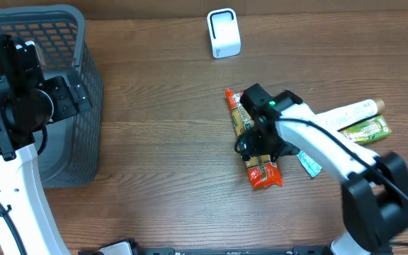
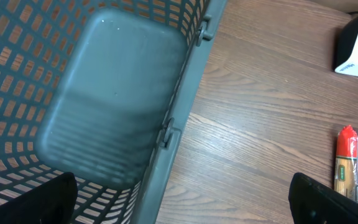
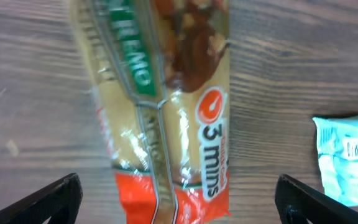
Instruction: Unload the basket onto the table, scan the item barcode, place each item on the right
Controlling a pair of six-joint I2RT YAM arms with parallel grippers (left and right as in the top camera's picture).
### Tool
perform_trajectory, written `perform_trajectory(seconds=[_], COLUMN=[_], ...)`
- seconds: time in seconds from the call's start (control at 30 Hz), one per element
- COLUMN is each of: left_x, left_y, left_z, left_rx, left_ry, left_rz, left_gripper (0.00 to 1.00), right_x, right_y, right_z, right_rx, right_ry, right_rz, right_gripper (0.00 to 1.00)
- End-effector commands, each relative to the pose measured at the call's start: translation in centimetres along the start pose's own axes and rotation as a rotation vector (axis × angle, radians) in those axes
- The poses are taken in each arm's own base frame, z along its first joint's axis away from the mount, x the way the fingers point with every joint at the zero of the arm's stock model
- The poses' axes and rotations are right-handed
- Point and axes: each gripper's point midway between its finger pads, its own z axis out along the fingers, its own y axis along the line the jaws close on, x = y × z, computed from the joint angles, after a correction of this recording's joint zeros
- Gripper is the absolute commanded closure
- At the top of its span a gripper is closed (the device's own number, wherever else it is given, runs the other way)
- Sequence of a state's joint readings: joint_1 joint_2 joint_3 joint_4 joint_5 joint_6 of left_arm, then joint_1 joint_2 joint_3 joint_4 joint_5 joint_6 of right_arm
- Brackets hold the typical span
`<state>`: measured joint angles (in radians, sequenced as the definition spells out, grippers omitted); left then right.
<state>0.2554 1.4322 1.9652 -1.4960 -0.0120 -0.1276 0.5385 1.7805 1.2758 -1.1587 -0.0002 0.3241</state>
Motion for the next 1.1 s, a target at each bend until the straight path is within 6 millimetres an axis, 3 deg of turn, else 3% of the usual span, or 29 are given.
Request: perform_trajectory(seconds=[0.0,0.1,0.4,0.67,0.77,0.83,0.9,1.0,1.07], left_x=[-0.1,-0.1,-0.1,-0.1,-0.1,-0.1,-0.1,-0.1,-0.1], left_y=[-0.1,-0.1,-0.1,-0.1,-0.1,-0.1,-0.1,-0.1,-0.1], left_z=[0.2,0.2,0.2,0.2,0.2,0.2,0.2,0.2,0.2], left_rx=[0.005,0.005,0.005,0.005,0.005,0.005,0.005,0.005,0.005], left_ry=[0.001,0.001,0.001,0.001,0.001,0.001,0.001,0.001,0.001], left_rz=[-0.007,-0.007,-0.007,-0.007,-0.007,-0.007,-0.007,-0.007,-0.007], left_gripper=[0.00,0.00,0.01,0.00,0.00,0.00,0.00,0.00,0.00], right_x=[1.2,1.2,-0.8,0.5,1.2,1.5,1.6,1.6,1.7], right_y=[1.0,2.3,2.4,2.3,2.0,2.0,2.1,2.4,2.7], right_z=[-0.5,0.7,3.7,5.9,6.4,6.6,6.5,6.5,6.2], right_rx=[-0.087,-0.156,-0.163,-0.117,-0.094,-0.096,-0.103,-0.119,-0.139], right_ry=[-0.011,-0.027,-0.156,-0.160,-0.147,-0.137,-0.134,-0.131,-0.121], right_rz=[-0.106,-0.162,-0.177,-0.221,-0.230,-0.228,-0.229,-0.230,-0.232], right_gripper=[0.00,0.00,0.05,0.20,0.34,0.51,0.59,0.93,0.96])
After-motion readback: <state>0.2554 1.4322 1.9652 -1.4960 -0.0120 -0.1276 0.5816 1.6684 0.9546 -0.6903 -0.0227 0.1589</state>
